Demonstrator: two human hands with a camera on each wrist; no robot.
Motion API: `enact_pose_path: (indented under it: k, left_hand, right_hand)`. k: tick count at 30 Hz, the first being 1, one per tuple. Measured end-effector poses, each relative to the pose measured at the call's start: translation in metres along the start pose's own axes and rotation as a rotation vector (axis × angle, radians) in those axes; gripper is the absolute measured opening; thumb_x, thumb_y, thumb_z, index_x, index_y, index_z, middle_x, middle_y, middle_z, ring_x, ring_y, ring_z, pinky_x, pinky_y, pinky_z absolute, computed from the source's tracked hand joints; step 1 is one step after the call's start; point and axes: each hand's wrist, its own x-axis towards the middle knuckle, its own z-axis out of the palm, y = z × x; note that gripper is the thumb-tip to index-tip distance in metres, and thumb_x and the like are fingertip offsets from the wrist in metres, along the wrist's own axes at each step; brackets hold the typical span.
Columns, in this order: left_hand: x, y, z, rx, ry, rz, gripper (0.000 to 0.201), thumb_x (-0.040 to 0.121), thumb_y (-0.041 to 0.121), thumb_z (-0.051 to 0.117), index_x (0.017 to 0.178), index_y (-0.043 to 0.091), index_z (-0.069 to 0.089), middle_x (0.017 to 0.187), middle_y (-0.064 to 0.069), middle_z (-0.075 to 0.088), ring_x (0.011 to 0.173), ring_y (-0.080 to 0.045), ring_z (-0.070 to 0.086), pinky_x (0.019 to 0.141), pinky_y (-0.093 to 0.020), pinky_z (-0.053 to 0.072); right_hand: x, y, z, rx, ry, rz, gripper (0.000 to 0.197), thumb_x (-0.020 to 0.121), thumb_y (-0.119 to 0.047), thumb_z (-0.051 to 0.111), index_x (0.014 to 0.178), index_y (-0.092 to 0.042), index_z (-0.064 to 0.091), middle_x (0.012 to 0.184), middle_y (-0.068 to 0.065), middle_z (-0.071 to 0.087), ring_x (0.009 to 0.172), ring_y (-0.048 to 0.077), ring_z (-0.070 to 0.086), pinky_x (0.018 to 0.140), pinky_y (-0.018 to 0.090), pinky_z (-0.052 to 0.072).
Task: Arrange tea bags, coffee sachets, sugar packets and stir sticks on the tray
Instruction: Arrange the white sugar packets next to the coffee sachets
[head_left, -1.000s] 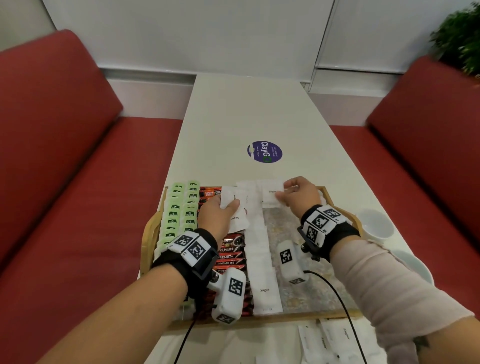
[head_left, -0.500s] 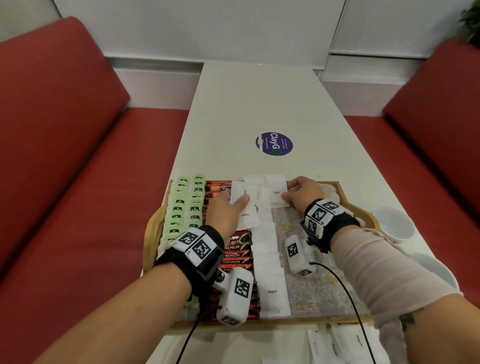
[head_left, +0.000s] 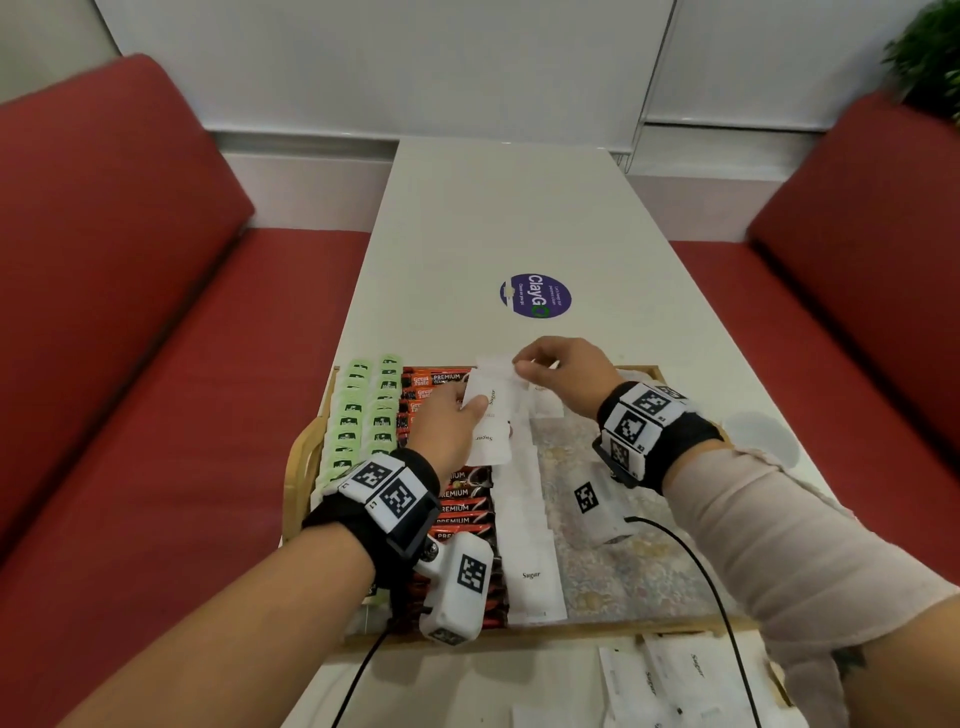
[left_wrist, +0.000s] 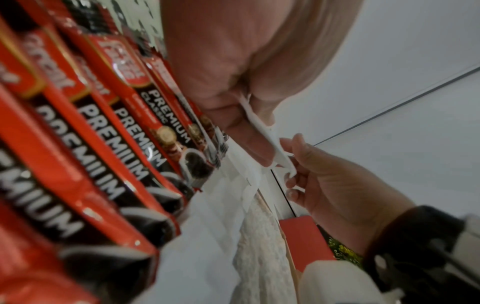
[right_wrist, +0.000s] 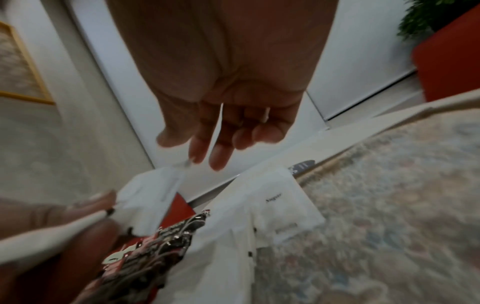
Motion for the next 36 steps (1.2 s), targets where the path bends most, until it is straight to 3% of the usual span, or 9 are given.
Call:
enact_pose_path:
  k: [4,8,11,15,18,21,25,29,36]
  left_hand:
    - [-0.006,0.007,0.003,0.082,-0.019,0.020,0.021,0.097,0.016,0.049,0.116,0.012,0.058,0.107,-0.009,0.068,0.094,-0.026,0.067,0.086,-0.047,0.054]
    - [-0.009,0.013,0.005,0.117,-0.045,0.040,0.022,0.096,0.017,0.051,0.115,0.011,0.060,0.106,-0.009,0.069,0.093,-0.027,0.067,0.085,-0.048,0.054]
    - [-0.010,0.014,0.005,0.112,-0.050,0.015,0.028,0.096,0.018,0.053,0.122,0.010,0.058,0.108,-0.008,0.069,0.093,-0.024,0.068,0.085,-0.046,0.055]
    - [-0.011,0.011,0.003,0.021,-0.017,-0.039,0.036,0.095,0.016,0.055,0.129,0.009,0.048,0.110,-0.007,0.069,0.094,-0.023,0.068,0.085,-0.043,0.055]
    - [-0.012,0.011,0.000,-0.029,-0.001,-0.047,0.032,0.097,0.011,0.051,0.129,0.010,0.045,0.113,-0.007,0.068,0.094,-0.023,0.067,0.078,-0.033,0.056]
    - [-0.012,0.010,-0.002,-0.027,0.009,-0.025,0.032,0.098,0.012,0.050,0.130,0.010,0.045,0.111,-0.003,0.069,0.096,-0.021,0.067,0.083,-0.034,0.055]
    - [-0.010,0.007,-0.003,-0.026,0.026,-0.019,0.020,0.097,0.013,0.051,0.117,0.015,0.047,0.106,0.000,0.070,0.103,-0.019,0.065,0.095,-0.041,0.050]
    - [-0.008,0.006,-0.003,-0.035,0.030,-0.014,0.021,0.096,0.013,0.052,0.117,0.015,0.049,0.101,0.002,0.071,0.100,-0.020,0.067,0.092,-0.041,0.052]
    - [-0.005,0.002,-0.004,-0.042,0.036,-0.003,0.018,0.097,0.013,0.052,0.115,0.014,0.051,0.103,0.001,0.071,0.094,-0.018,0.067,0.085,-0.034,0.054]
  right_hand:
    - [-0.003,-0.011,-0.002,-0.101,-0.143,-0.032,0.017,0.088,-0.025,0.066,0.100,-0.015,0.071,0.091,-0.003,0.063,0.084,0.010,0.053,0.073,0.020,0.038]
    - [-0.007,-0.011,-0.002,-0.031,-0.140,-0.006,0.011,0.087,-0.020,0.067,0.092,-0.011,0.071,0.075,-0.009,0.060,0.074,0.008,0.052,0.063,0.013,0.038]
    - [-0.009,-0.010,-0.001,0.019,-0.122,0.017,0.007,0.087,-0.018,0.067,0.086,-0.011,0.069,0.069,-0.011,0.058,0.063,0.003,0.050,0.060,0.015,0.039]
    - [-0.010,-0.003,0.000,0.138,0.012,0.091,0.017,0.091,-0.013,0.060,0.074,-0.016,0.055,0.064,-0.003,0.055,0.050,0.010,0.050,0.051,0.021,0.041]
    - [-0.009,0.007,-0.001,0.271,0.124,0.221,0.013,0.093,-0.009,0.055,0.082,-0.011,0.049,0.069,0.004,0.054,0.046,0.015,0.057,0.046,0.025,0.049]
    - [-0.007,0.019,0.000,0.248,0.168,0.342,0.005,0.094,-0.011,0.055,0.090,-0.011,0.052,0.072,0.003,0.056,0.054,0.019,0.060,0.052,0.028,0.051]
    - [-0.001,0.037,0.003,0.063,0.170,0.423,0.025,0.092,-0.015,0.058,0.067,-0.016,0.051,0.072,0.004,0.055,0.076,0.024,0.056,0.076,0.036,0.049]
    - [0.000,0.042,0.007,-0.052,0.081,0.460,0.027,0.093,-0.016,0.057,0.066,-0.015,0.053,0.084,0.006,0.057,0.081,0.022,0.052,0.071,0.028,0.039]
    - [0.005,0.045,0.019,-0.048,0.001,0.492,0.031,0.091,-0.015,0.060,0.061,-0.016,0.050,0.069,0.003,0.055,0.065,0.020,0.051,0.068,0.027,0.042]
